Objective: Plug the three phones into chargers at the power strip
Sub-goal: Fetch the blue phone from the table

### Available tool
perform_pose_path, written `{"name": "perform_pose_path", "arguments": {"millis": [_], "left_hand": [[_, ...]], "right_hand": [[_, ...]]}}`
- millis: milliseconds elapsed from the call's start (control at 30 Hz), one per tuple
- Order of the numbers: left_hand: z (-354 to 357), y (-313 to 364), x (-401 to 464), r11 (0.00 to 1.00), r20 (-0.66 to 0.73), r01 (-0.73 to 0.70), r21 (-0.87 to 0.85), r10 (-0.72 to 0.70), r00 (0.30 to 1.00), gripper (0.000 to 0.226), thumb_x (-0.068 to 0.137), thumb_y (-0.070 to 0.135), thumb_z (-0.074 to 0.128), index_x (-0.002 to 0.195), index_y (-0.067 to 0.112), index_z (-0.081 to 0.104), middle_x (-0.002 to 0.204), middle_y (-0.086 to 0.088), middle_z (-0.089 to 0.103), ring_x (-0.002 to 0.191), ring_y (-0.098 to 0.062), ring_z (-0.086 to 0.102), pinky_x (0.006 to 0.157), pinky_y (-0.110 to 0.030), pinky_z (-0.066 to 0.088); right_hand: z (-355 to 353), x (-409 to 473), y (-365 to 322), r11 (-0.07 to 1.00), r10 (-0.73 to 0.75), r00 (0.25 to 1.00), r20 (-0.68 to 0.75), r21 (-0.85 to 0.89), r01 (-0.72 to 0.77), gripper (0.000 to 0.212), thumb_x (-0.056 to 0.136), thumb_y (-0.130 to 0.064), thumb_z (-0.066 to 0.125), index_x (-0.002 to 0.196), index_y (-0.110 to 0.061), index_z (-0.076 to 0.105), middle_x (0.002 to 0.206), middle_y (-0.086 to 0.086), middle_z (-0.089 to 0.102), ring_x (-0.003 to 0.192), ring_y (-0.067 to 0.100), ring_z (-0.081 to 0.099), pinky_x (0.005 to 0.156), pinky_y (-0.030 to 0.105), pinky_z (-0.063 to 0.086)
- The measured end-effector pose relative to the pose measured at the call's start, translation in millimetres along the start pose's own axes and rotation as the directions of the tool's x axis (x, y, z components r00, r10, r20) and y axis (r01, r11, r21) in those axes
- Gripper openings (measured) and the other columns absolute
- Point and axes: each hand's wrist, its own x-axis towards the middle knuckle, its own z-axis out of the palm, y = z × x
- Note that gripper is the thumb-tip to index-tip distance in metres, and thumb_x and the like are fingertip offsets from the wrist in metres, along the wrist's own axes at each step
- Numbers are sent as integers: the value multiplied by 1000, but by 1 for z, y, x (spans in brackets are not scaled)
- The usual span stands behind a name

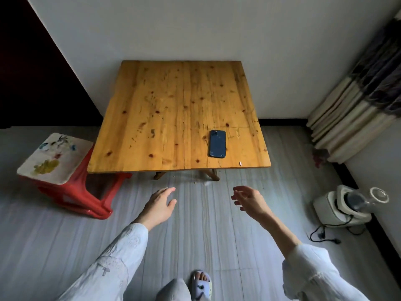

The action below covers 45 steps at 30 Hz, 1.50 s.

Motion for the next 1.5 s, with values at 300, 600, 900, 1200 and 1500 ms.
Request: {"name": "perform_pose_path", "arguments": {"millis": [300, 600, 900, 1200, 1500], "left_hand": [[-13, -30, 190, 970, 108, 81, 230, -108, 988, 64, 93, 39, 42, 146, 31, 8, 158, -1, -8, 144, -27, -10, 115, -56, 5], [-8, -67, 279, 908, 116, 134, 397, -195, 974, 96, 82, 57, 50, 139, 37, -24, 149, -2, -36, 139, -30, -28, 106, -70, -5], [-2, -67, 282, 877, 88, 158, 453, -221, 971, 102, 82, 56, 50, 124, 37, -41, 135, -1, -48, 137, -30, -31, 105, -68, -5], [-15, -66, 276, 907, 143, 107, 408, -179, 973, 88, 87, 46, 51, 143, 34, -16, 152, -4, -30, 140, -31, -26, 106, -68, -3], [-7, 19, 241, 998, 305, 30, 57, -46, 951, 46, 91, 16, 50, 134, 3, 40, 140, -20, 43, 131, -29, 39, 107, -34, 30]], "right_hand": [[26, 178, -27, 948, 196, 976, -92, -236, -212, 33, 93, -24, 46, 115, -4, 61, 102, 17, 62, 94, 34, 58, 75, 30, 43], [57, 312, -34, 856, 243, 934, -262, -396, -333, 58, 85, -40, 56, 126, -1, 45, 128, 22, 46, 119, 37, 42, 100, 39, 34], [78, 341, -37, 769, 330, 862, -385, -420, -482, 94, 69, -49, 73, 131, 7, 31, 129, 20, 34, 118, 37, 36, 98, 44, 36], [59, 314, -37, 732, 442, 844, -303, -423, -535, 85, 64, -49, 74, 123, 1, 38, 123, 15, 39, 118, 35, 39, 90, 43, 40], [30, 169, -8, 881, 376, 833, -406, -123, -457, 68, 58, -38, 74, 112, -8, 46, 102, 5, 39, 106, 27, 42, 83, 40, 46]]}}
